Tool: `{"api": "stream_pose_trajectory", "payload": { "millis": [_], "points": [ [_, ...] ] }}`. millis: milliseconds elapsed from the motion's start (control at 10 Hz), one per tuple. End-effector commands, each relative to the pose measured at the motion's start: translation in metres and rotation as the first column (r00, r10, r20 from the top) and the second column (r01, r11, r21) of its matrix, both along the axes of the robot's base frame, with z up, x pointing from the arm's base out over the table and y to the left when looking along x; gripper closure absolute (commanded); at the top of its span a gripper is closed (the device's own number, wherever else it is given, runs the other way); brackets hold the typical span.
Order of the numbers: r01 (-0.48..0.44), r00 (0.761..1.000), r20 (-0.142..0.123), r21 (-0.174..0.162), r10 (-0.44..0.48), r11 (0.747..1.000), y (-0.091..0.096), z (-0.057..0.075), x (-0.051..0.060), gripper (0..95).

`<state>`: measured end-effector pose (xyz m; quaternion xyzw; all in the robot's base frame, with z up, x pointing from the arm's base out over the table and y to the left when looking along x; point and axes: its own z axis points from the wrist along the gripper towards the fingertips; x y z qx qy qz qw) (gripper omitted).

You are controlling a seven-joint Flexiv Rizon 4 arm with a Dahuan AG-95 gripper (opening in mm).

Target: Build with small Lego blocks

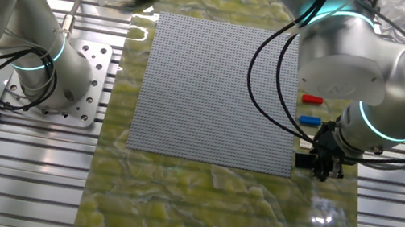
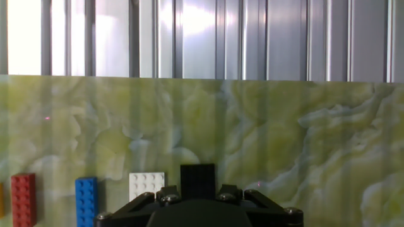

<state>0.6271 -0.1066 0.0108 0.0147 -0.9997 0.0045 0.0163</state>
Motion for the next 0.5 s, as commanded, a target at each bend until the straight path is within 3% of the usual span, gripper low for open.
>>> {"api": "stream_pose_trajectory", "payload": {
  "millis": [100, 200, 300, 500],
  "points": [
    [-0.001, 1.0, -0.001, 0.001, 0.001, 1.0, -0.0001, -0.0007, 0.0005, 57.0],
    [0.0, 1.0, -0.002, 0.001, 0.0, 1.0, -0.0002, -0.0013, 0.0006, 57.0],
    [-0.001, 1.0, -0.001, 0.002, 0.001, 1.0, -0.0004, -0.0018, 0.0004, 76.0],
    [-0.002, 1.0, -0.002, 0.003, 0.002, 1.0, -0.0005, -0.0019, 0.0002, 76.0]
  ]
}}
